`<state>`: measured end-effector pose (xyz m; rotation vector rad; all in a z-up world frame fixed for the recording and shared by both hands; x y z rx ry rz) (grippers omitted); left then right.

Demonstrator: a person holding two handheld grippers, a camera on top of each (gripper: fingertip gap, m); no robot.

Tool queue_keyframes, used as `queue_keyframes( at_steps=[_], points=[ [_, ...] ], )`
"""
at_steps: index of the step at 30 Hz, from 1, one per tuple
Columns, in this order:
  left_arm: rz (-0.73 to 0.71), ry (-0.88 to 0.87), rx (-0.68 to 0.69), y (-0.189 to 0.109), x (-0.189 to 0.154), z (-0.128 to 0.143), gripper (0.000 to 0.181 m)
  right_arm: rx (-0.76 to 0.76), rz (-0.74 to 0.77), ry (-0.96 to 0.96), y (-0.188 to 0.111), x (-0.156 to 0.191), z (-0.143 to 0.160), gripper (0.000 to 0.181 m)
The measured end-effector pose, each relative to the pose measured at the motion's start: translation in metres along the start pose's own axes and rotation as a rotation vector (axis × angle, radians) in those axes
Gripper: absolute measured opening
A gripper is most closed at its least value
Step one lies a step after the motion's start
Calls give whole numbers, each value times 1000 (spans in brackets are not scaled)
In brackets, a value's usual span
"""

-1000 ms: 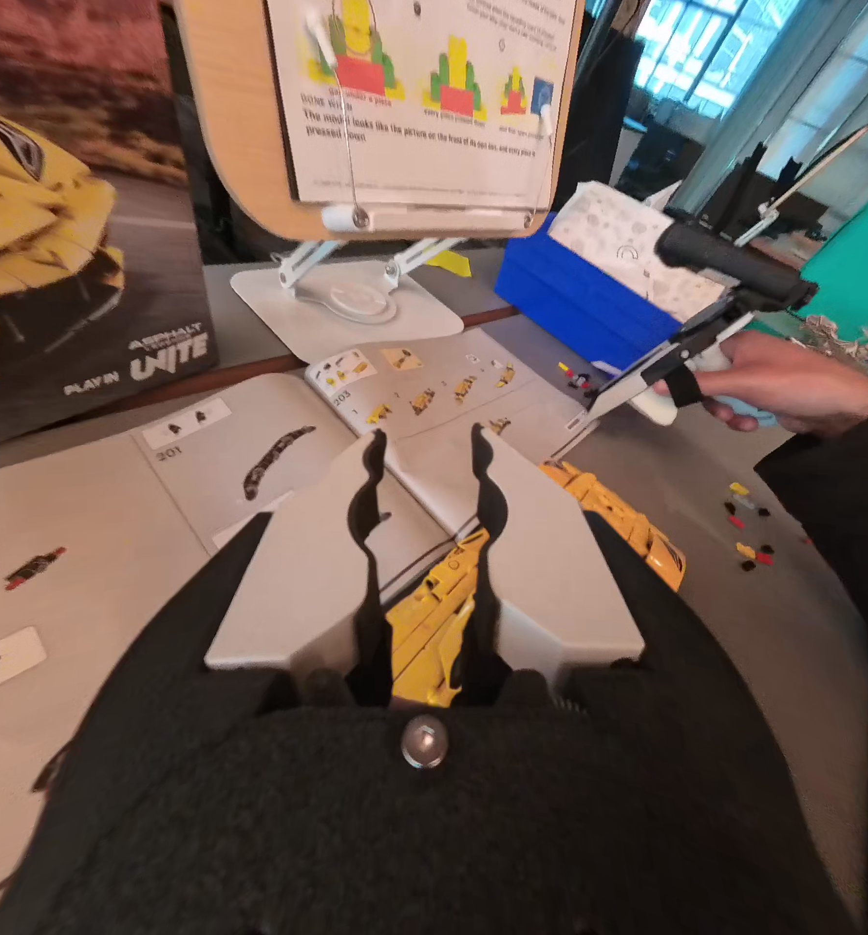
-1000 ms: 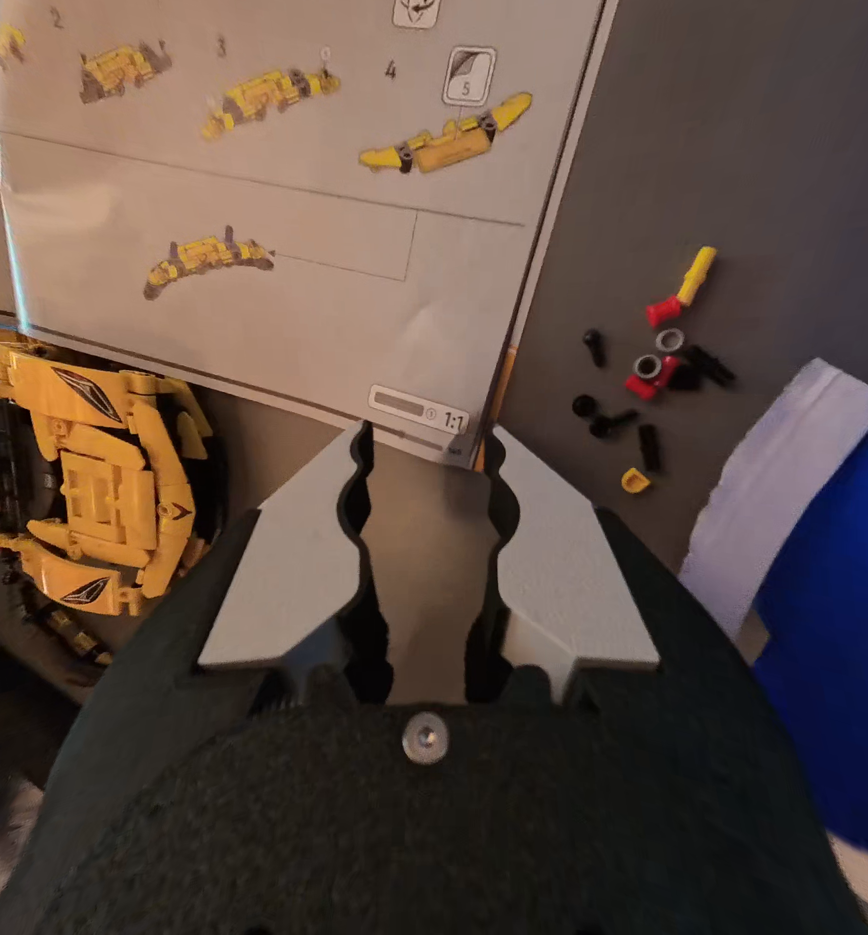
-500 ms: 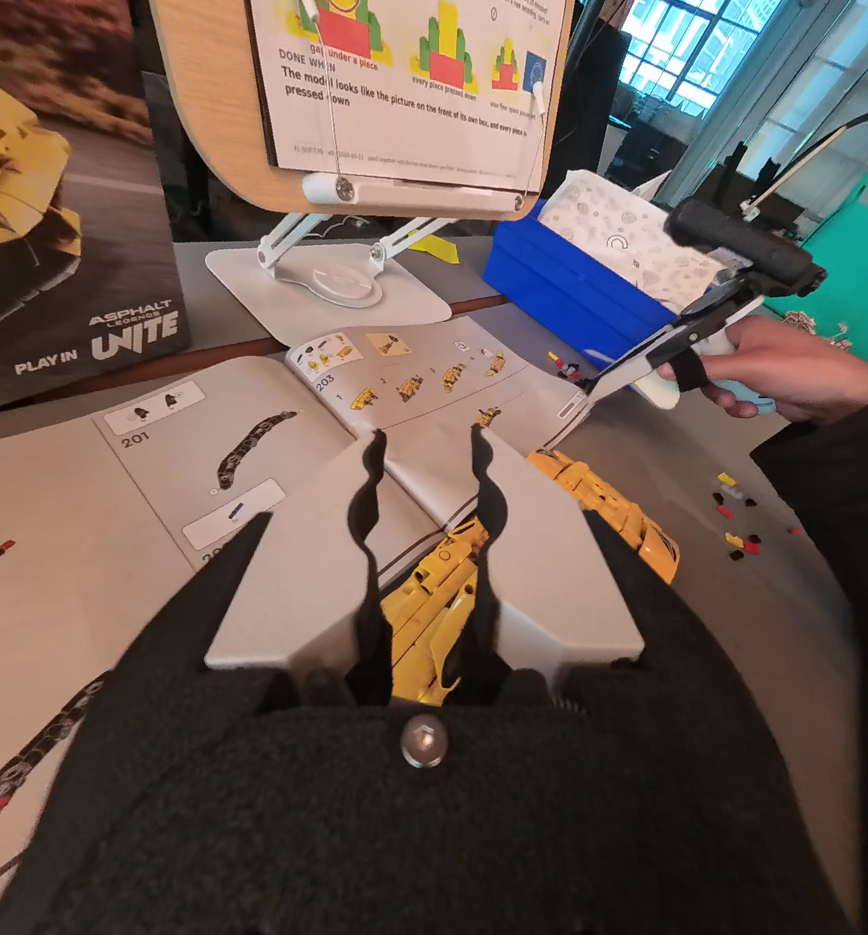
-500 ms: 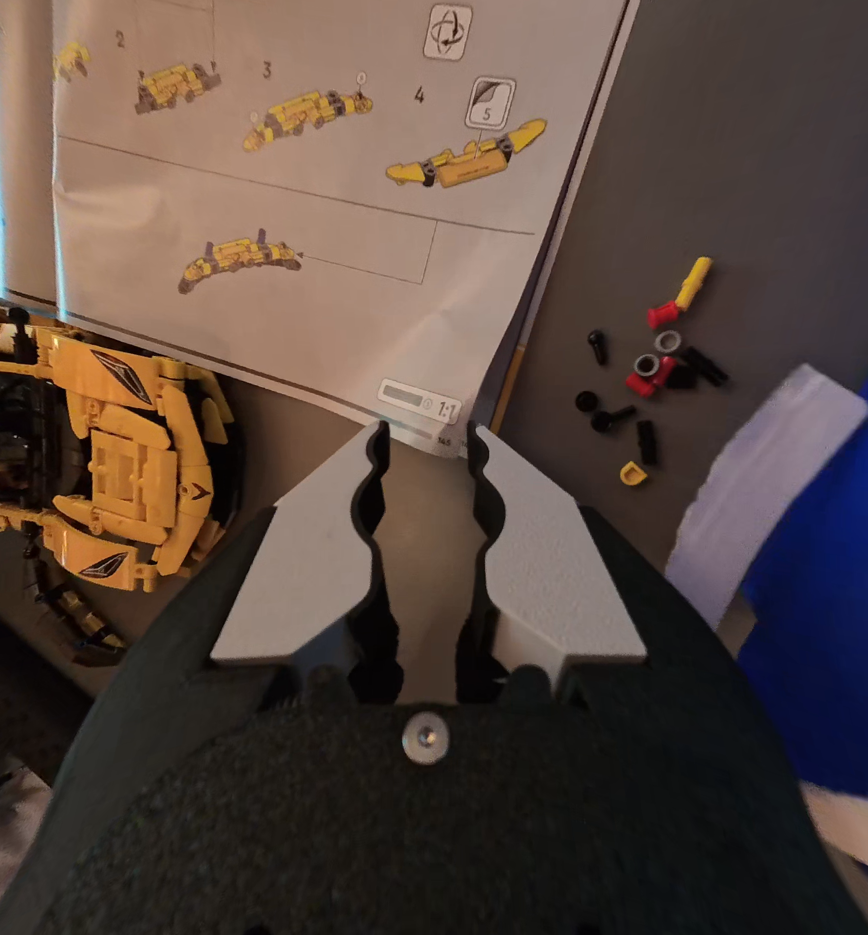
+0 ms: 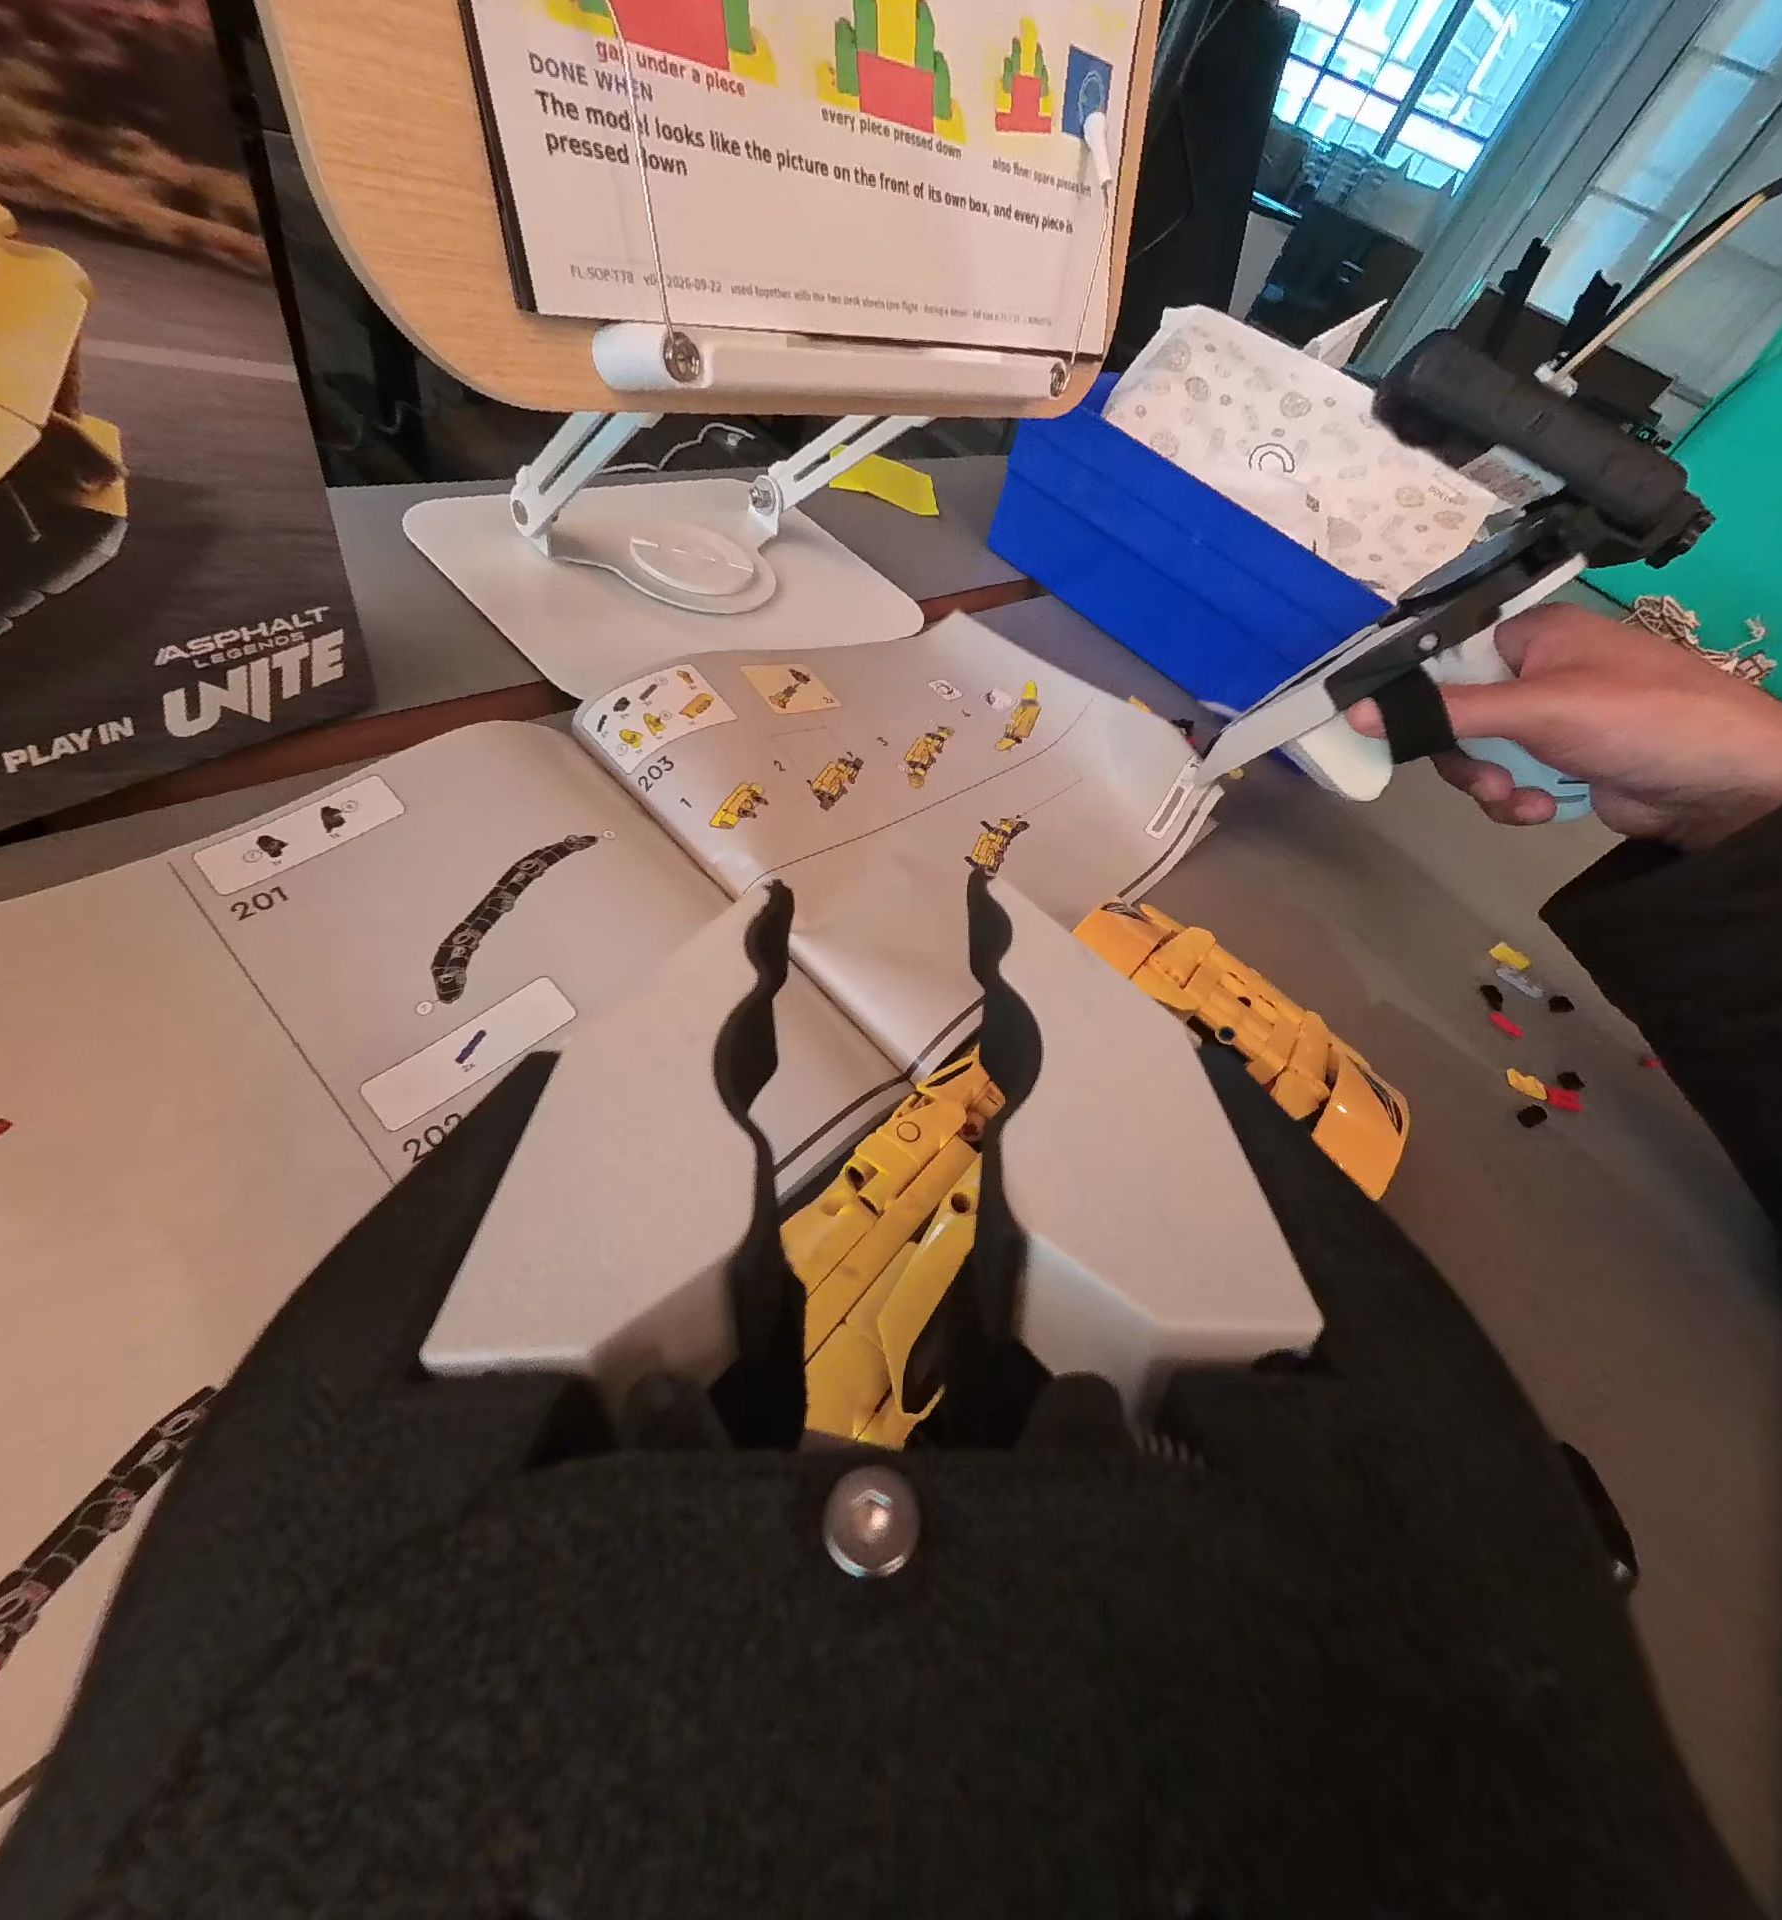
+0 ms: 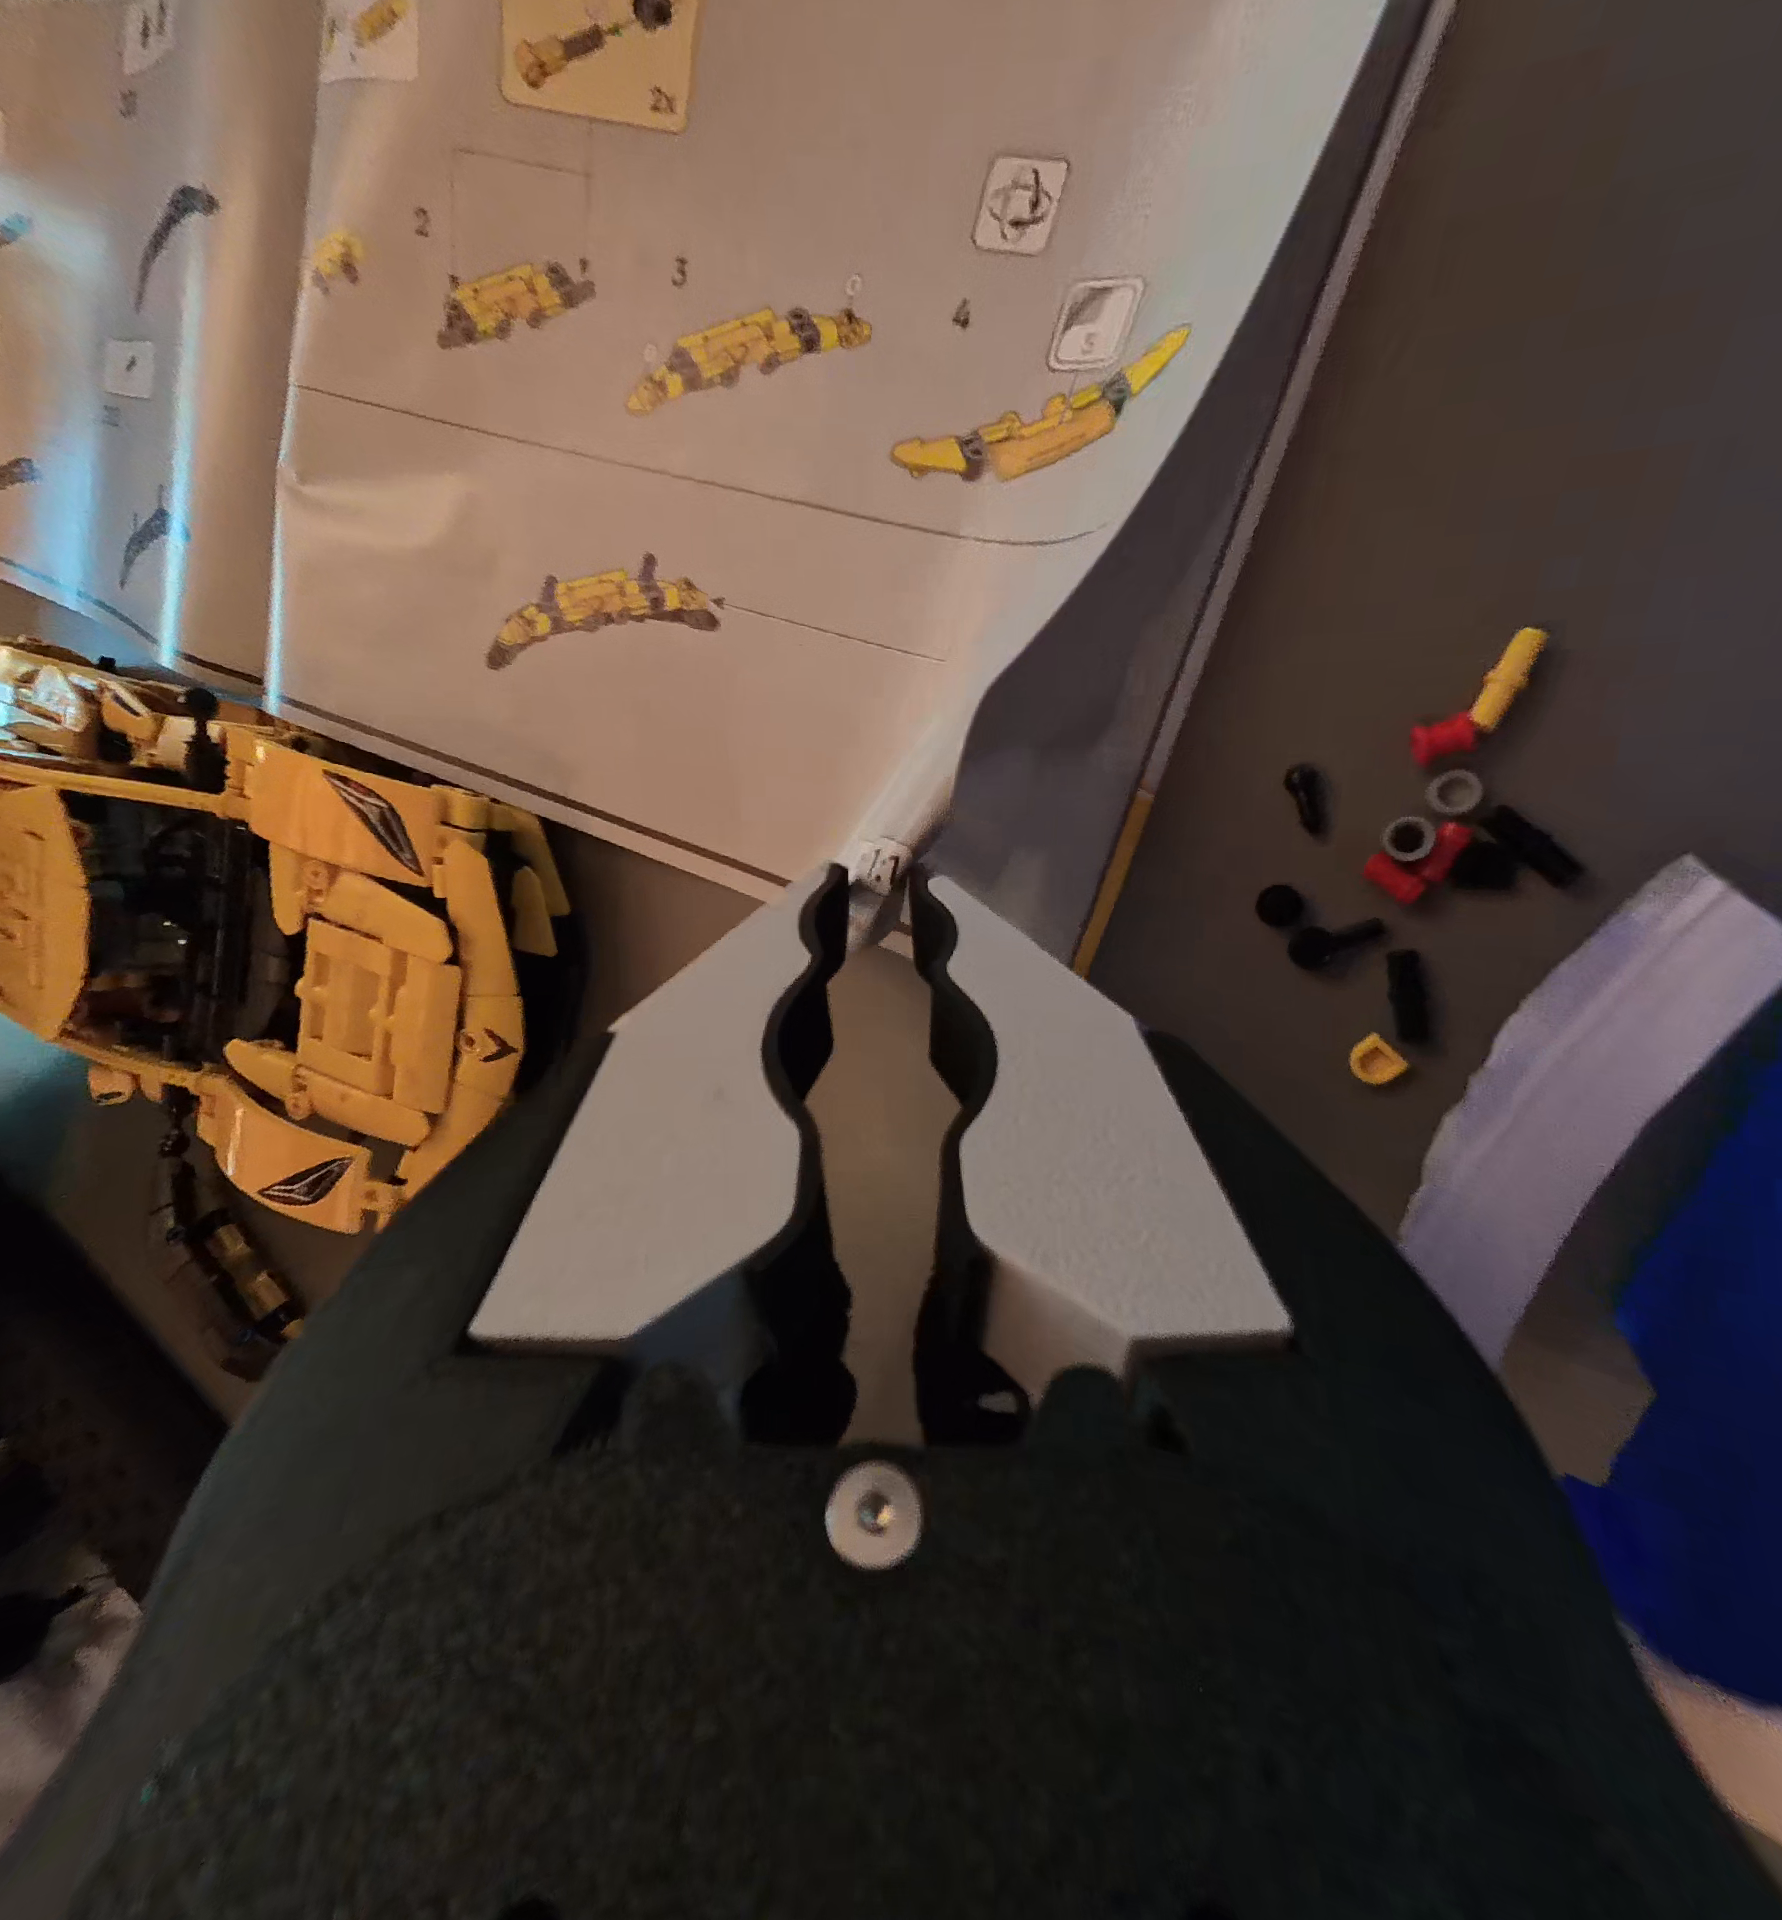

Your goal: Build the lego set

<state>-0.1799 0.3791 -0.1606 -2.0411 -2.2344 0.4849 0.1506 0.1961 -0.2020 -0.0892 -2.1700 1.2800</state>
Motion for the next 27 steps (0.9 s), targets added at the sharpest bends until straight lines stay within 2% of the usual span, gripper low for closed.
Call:
queue_keyframes(
  at_steps=[5,6,8,9,12,13,19,22,27],
  points=[
    [1,-2,8,1,0,1,34,-42,-173,-2,-5,14,-2,12],
    [1,0,13,1,0,2,34,-46,-163,10,-4,13,-3,13],
    [4,1,18,2,0,3,34,-32,3,10,-2,1,-2,16],
    [4,0,20,3,-1,3,34,-19,18,0,0,-1,-1,16],
    [7,3,24,4,-1,4,34,-39,-174,45,4,7,-3,18],
    [7,4,26,4,-1,4,34,-51,-190,58,4,7,-4,17],
    [-22,17,42,4,0,6,34,-58,-105,12,6,16,-7,0],
    [-94,25,92,4,8,11,36,-62,-57,-197,5,48,-8,0],
    [5,-89,29,3,6,5,41,-47,-42,-641,25,134,6,0]
  ],
)
Point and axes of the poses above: each gripper's, where its closed fingertips meet, y out along the fingers, z out of its underside, x = y × z across the jaws, the point moved 9 cm from there along -y, back along the fingers, and after that the axes turned 9 degrees about y, right-handed, at the moved point
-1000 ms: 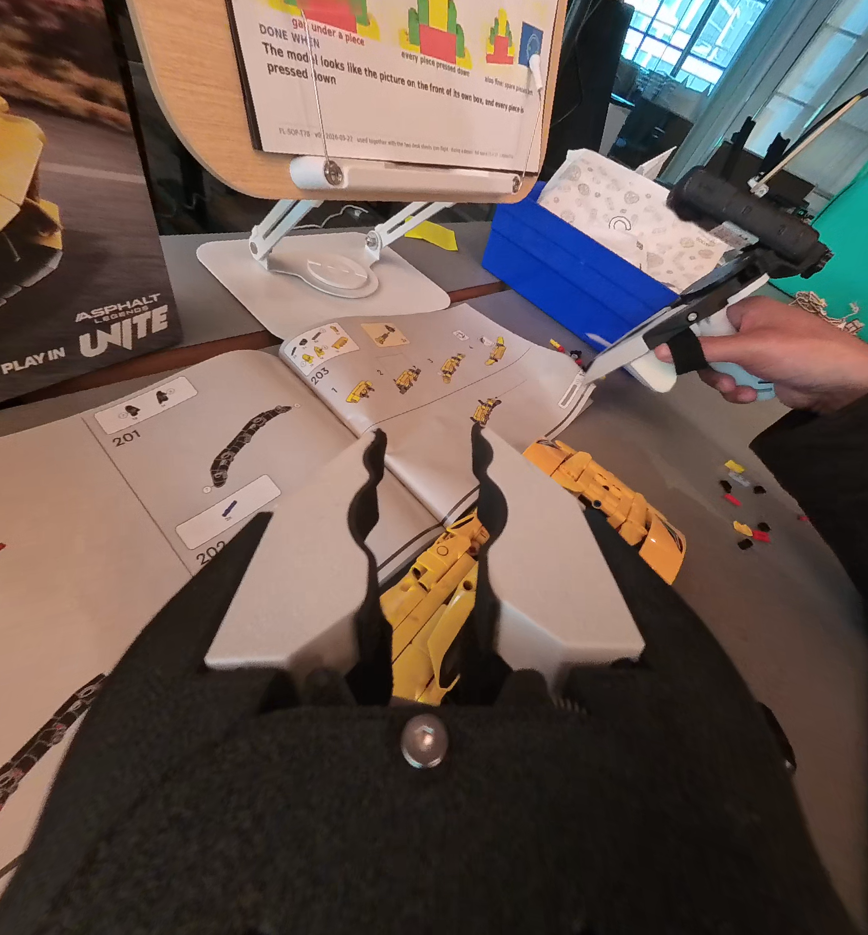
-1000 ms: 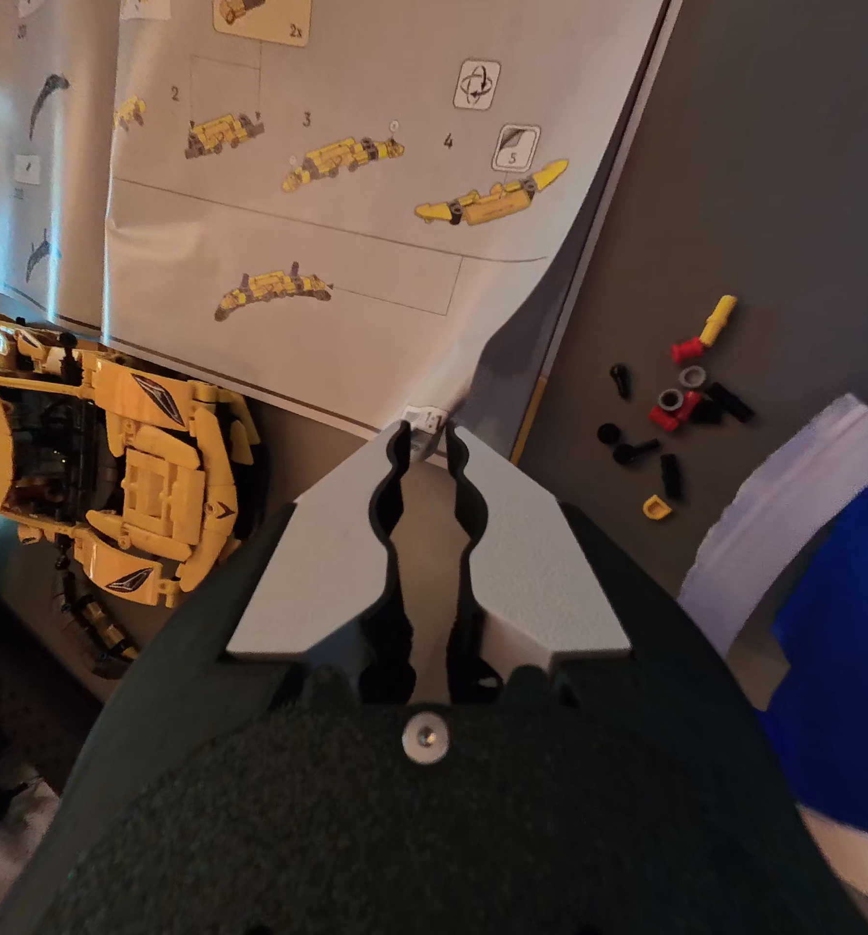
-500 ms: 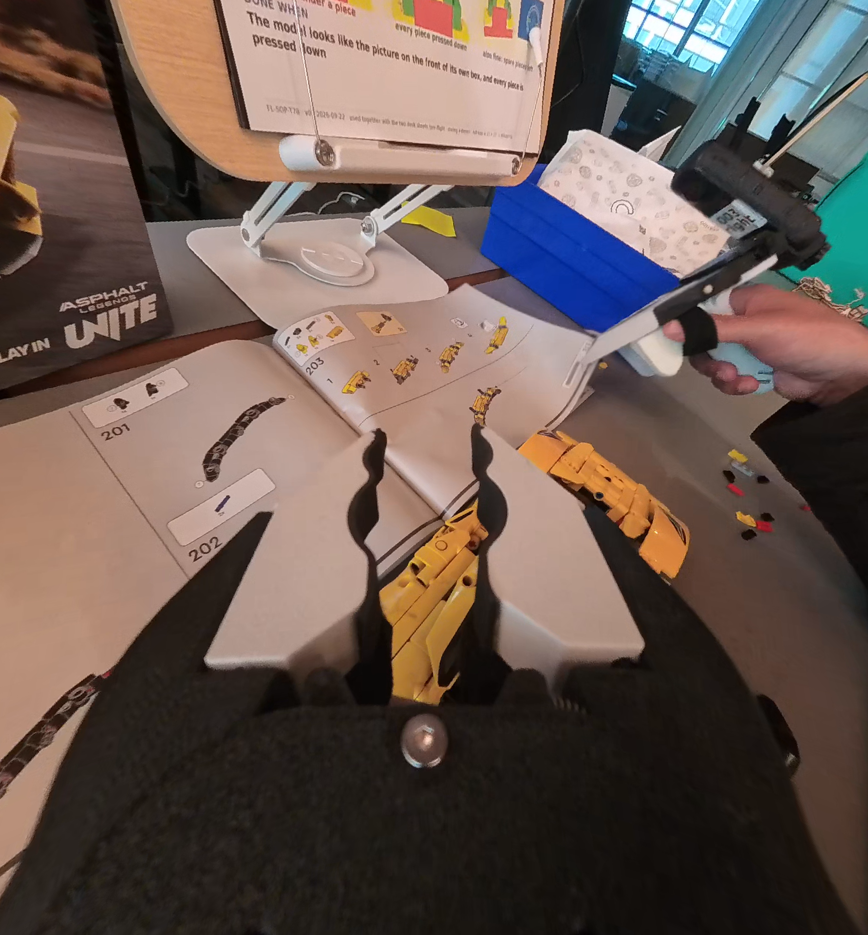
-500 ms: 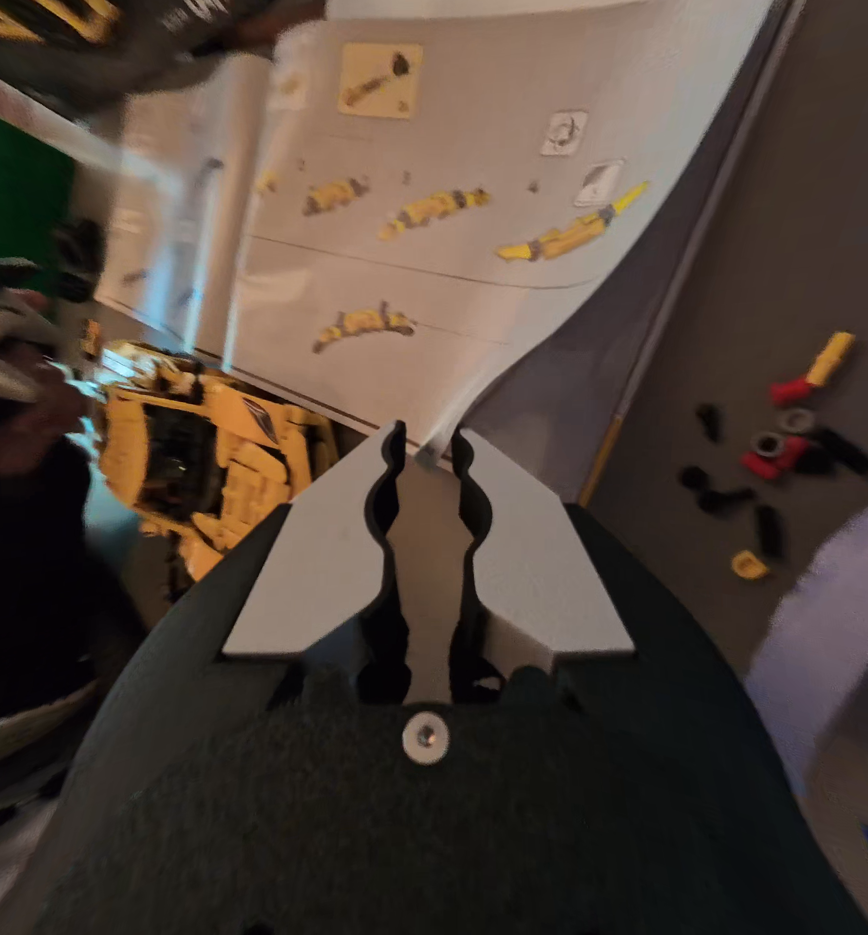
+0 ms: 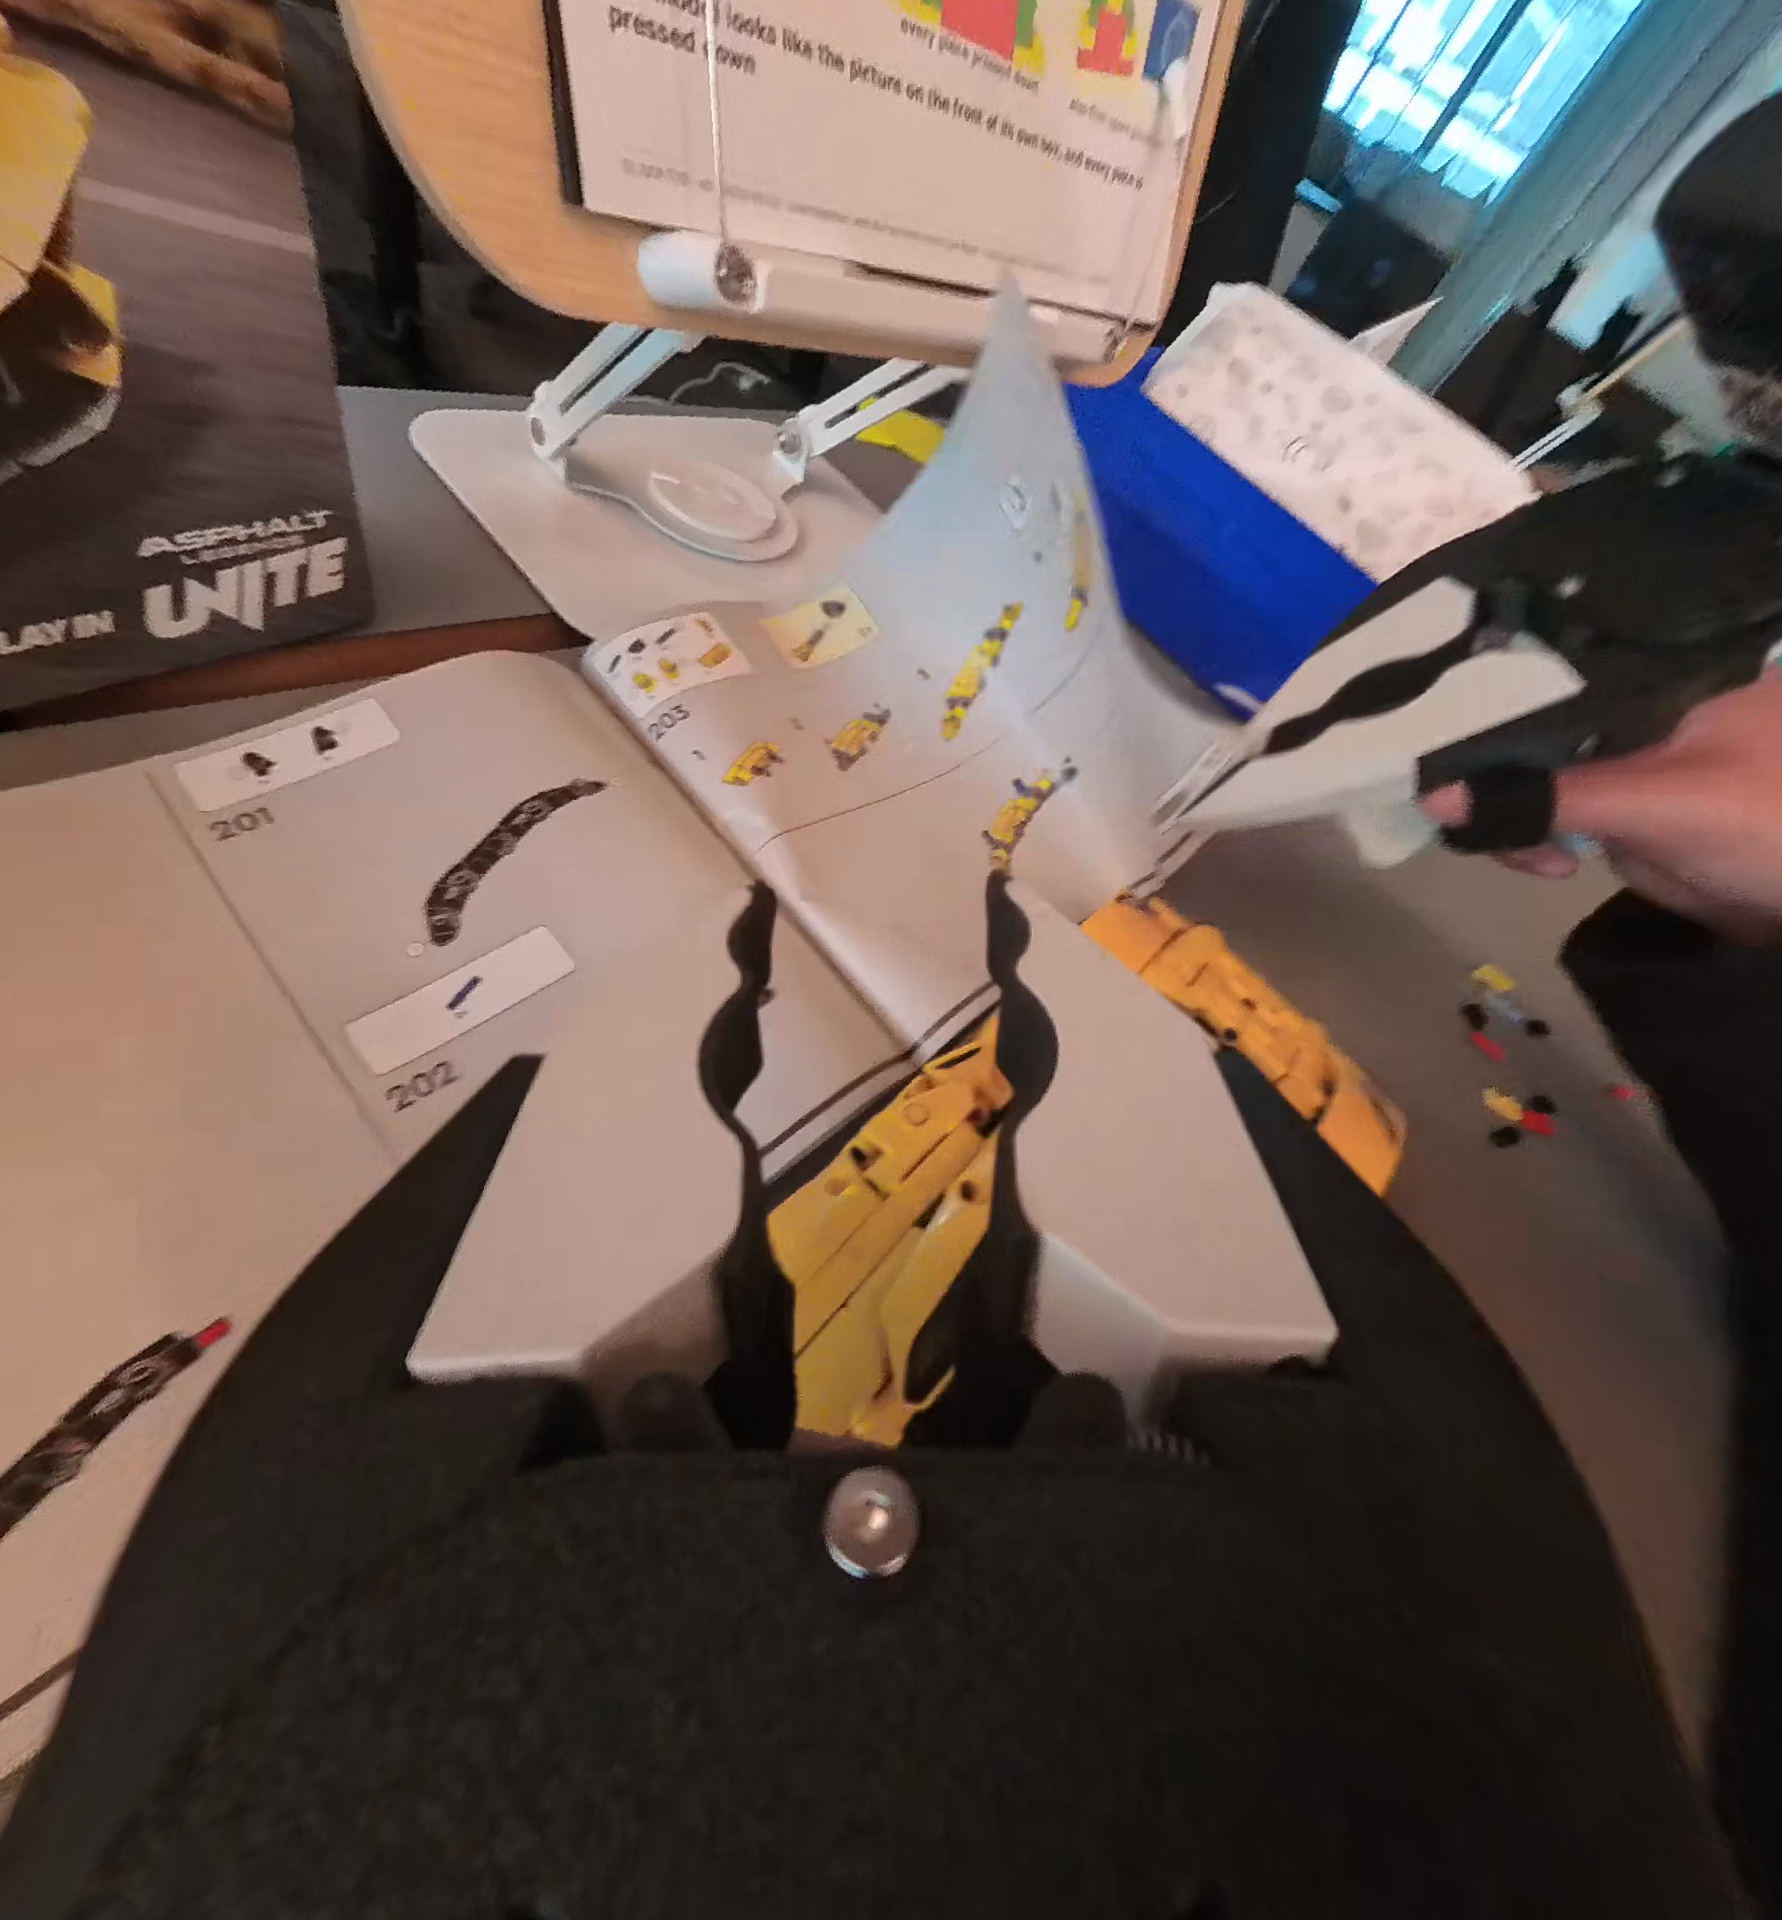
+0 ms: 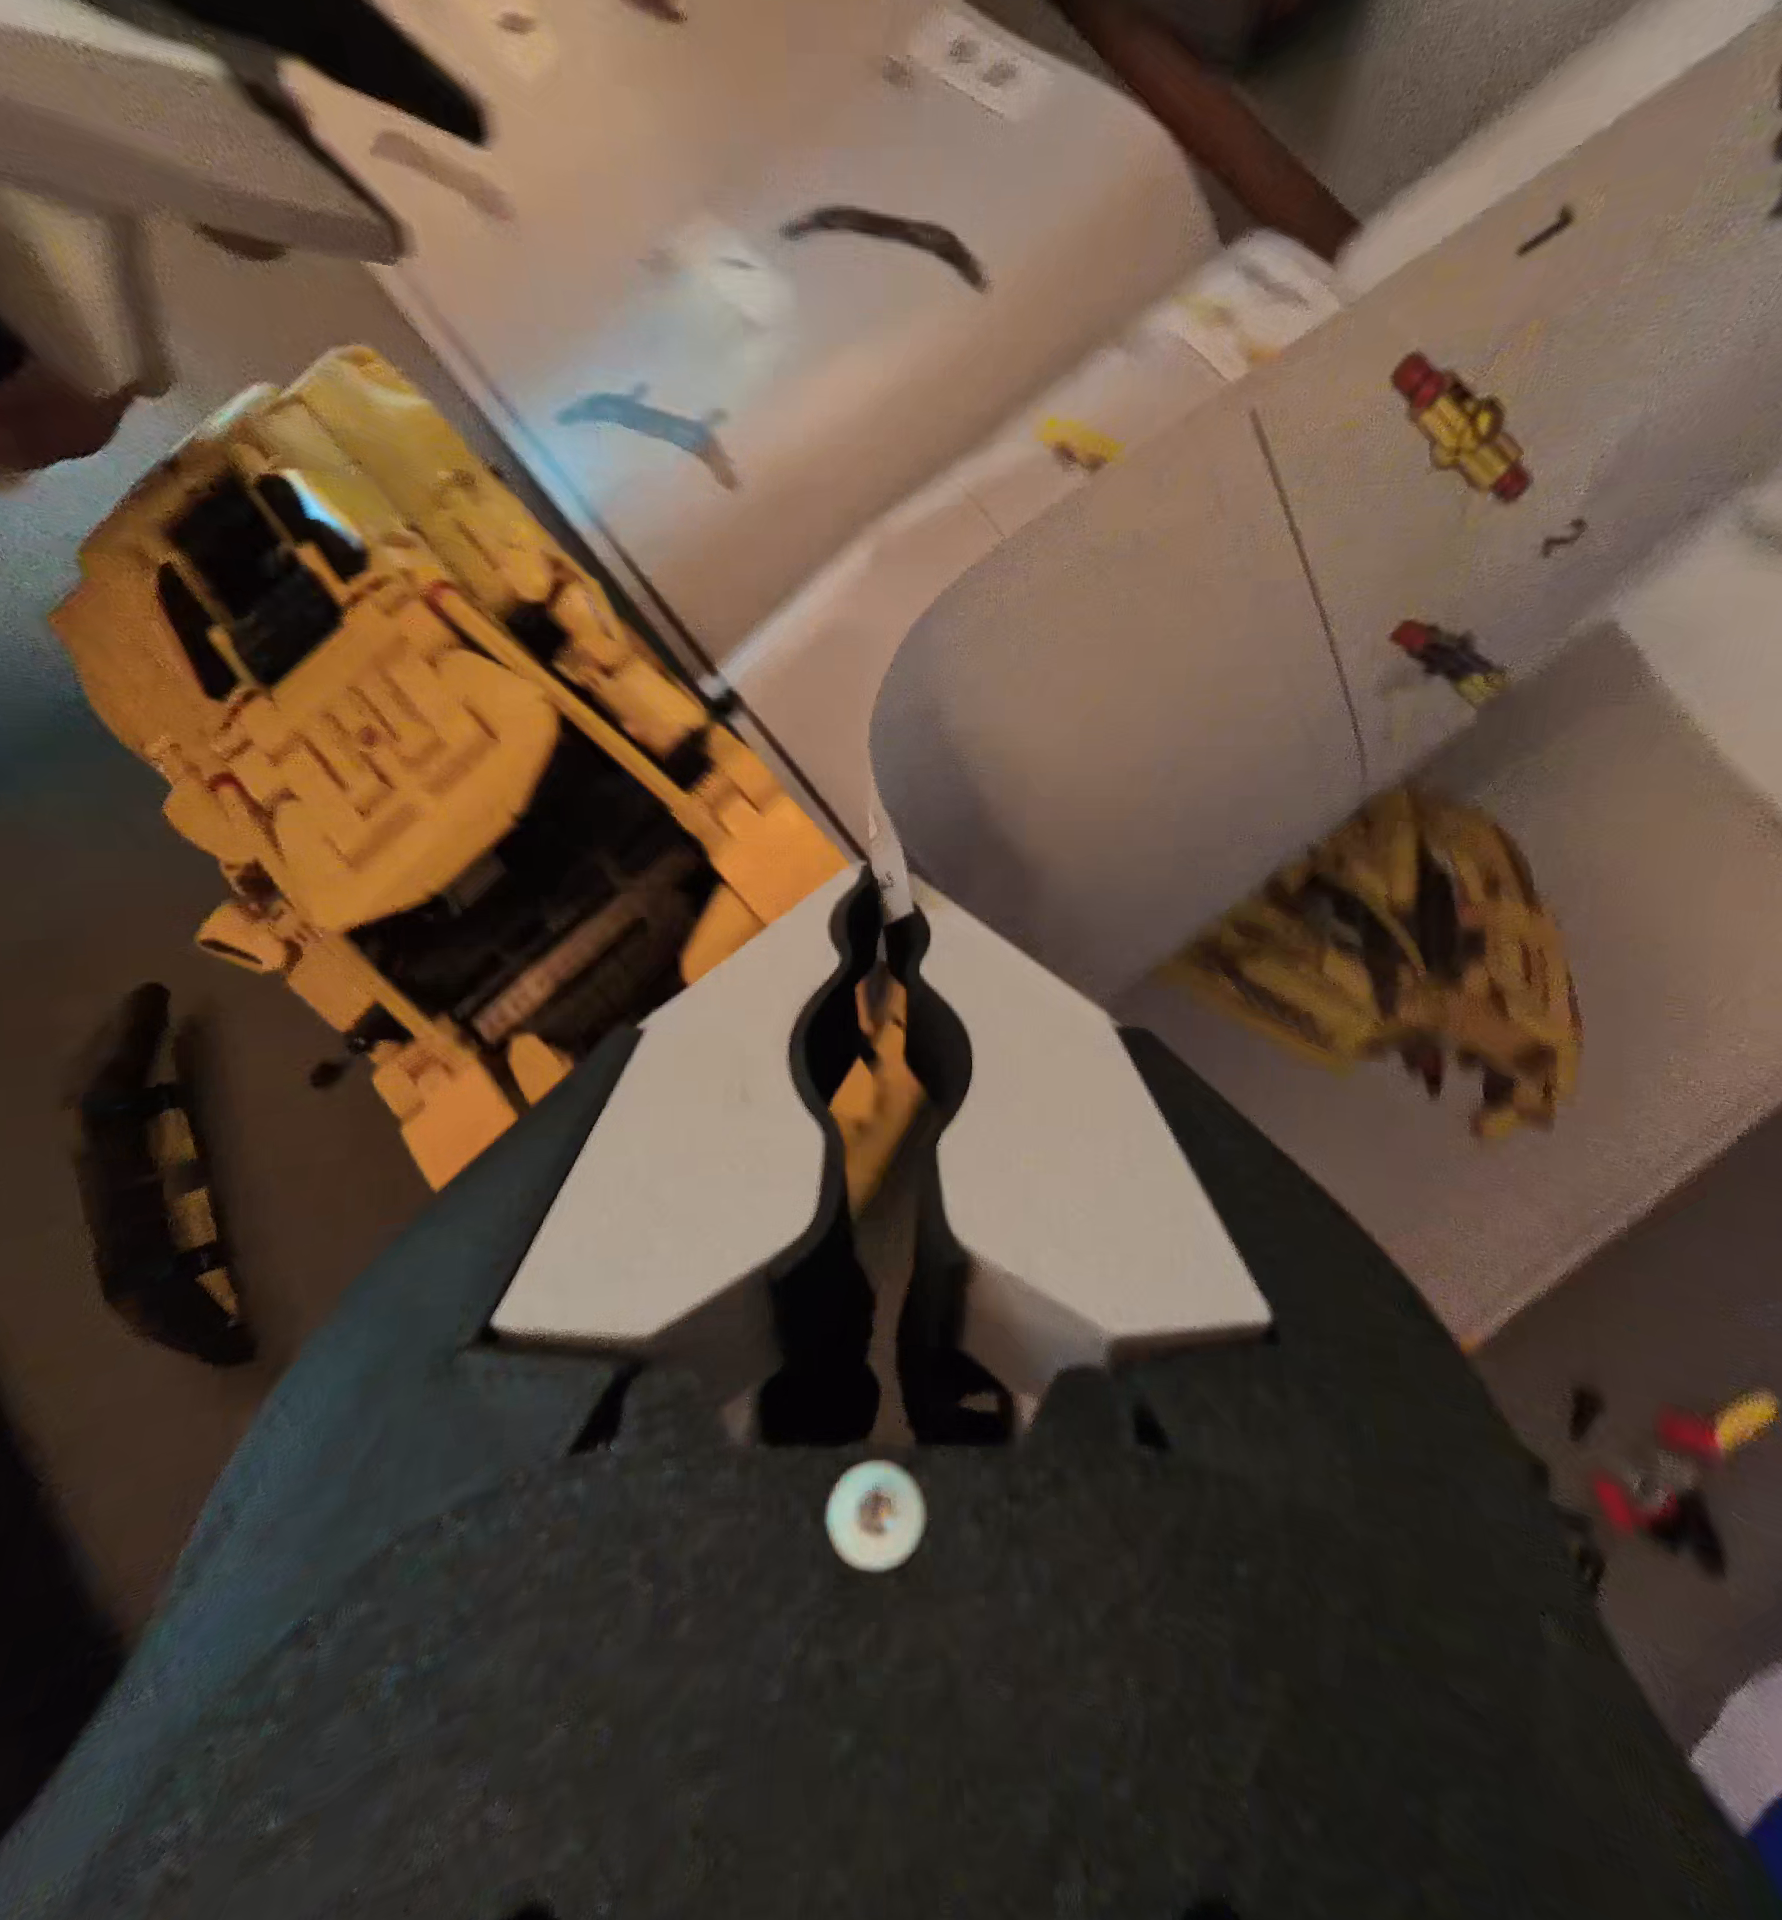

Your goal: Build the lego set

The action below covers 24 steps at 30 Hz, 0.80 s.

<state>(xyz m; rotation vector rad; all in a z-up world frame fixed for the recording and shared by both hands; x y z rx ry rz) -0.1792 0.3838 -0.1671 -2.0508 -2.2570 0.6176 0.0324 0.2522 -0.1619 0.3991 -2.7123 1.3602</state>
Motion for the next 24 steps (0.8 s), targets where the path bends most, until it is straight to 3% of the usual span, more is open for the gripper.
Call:
queue_keyframes(
  at_steps=[3,7,12,13,14,15,18,21,24],
  points=[
    [100,-49,-34,-1,-6,-8,43,-21,79,-185,22,35,-19,0],
    [209,-244,-86,6,3,-23,44,-99,185,-387,42,71,-32,0],
    [247,-339,100,31,16,-15,42,-187,193,-481,45,92,-37,0],
    [256,-355,100,33,18,-13,31,-202,173,-476,43,94,-36,0],
    [263,-370,90,33,21,-11,10,-212,155,-446,41,93,-34,0],
    [257,-378,84,32,25,-10,2,-206,112,-413,39,92,-30,1],
    [225,-353,89,23,41,-10,0,-125,40,-289,18,65,-14,40],
    [196,-367,71,8,63,-13,0,-153,-67,-62,-5,19,3,52],
    [135,-357,68,-8,83,-9,0,-131,-124,30,6,-12,19,62]
  ],
)
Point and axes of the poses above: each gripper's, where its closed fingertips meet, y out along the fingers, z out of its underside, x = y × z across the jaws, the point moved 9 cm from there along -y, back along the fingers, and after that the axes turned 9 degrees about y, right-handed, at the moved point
